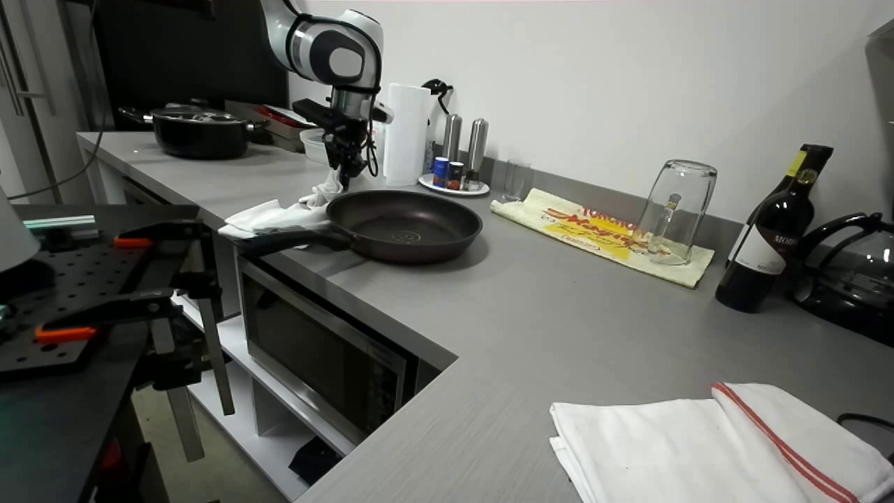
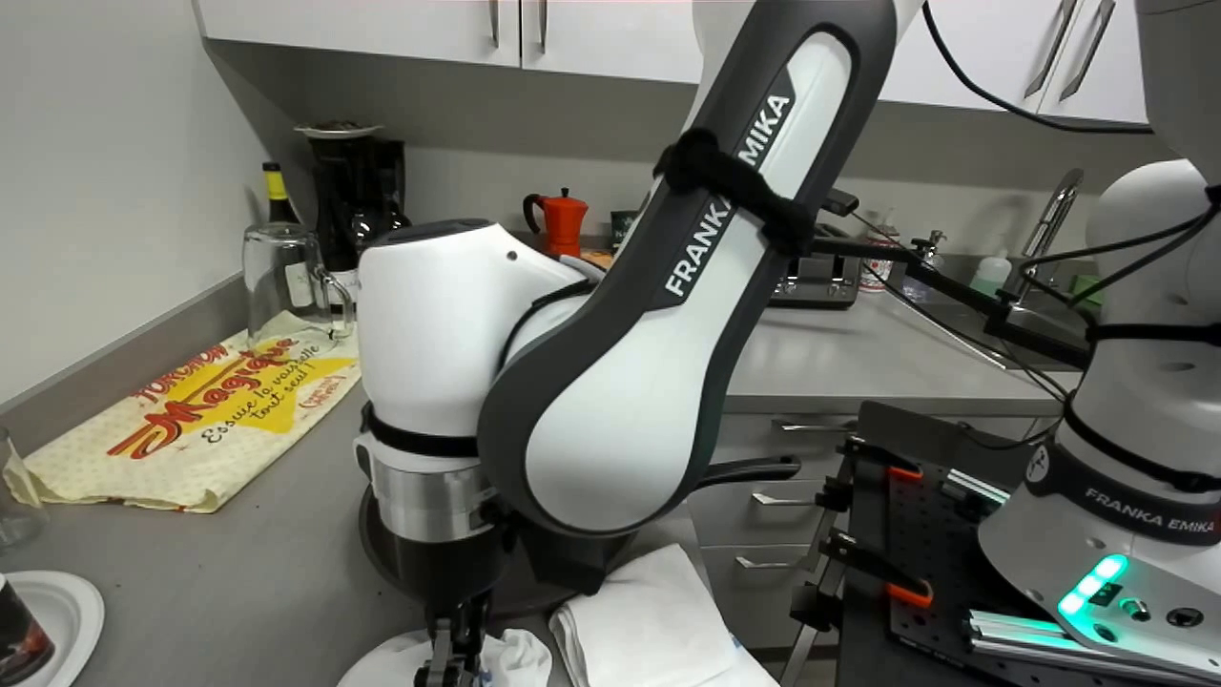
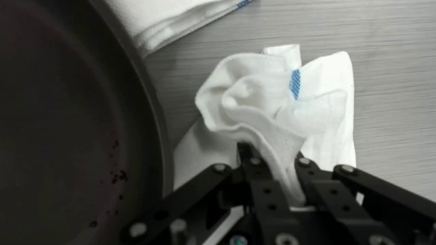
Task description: Wipe the pan with a dish cloth
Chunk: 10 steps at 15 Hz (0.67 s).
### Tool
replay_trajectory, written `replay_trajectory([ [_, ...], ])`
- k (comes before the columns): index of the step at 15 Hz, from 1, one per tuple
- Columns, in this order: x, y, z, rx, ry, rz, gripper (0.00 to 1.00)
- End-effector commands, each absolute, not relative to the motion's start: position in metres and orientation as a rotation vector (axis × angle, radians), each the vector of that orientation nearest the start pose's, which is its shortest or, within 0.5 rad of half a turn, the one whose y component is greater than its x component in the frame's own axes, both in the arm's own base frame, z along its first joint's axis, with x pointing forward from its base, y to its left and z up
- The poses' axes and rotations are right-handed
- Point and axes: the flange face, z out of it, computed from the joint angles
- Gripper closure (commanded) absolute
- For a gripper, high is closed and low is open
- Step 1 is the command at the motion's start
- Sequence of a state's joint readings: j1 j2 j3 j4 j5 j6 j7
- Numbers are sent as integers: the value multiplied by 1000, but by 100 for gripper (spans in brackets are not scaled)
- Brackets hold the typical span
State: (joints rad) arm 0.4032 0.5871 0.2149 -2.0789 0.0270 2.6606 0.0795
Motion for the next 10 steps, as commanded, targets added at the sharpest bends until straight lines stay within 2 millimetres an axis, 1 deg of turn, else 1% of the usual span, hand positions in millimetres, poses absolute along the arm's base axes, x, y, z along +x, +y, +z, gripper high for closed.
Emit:
replay_trajectory([
  [1,466,349,150,-2944,-712,48,60],
  [3,458,355,152,-2937,-712,61,48],
  [6,442,364,157,-2925,-722,76,25],
  [8,431,367,162,-2932,-733,72,12],
  [9,425,368,166,-2935,-740,66,4],
  [10,421,370,170,-2939,-749,60,1],
])
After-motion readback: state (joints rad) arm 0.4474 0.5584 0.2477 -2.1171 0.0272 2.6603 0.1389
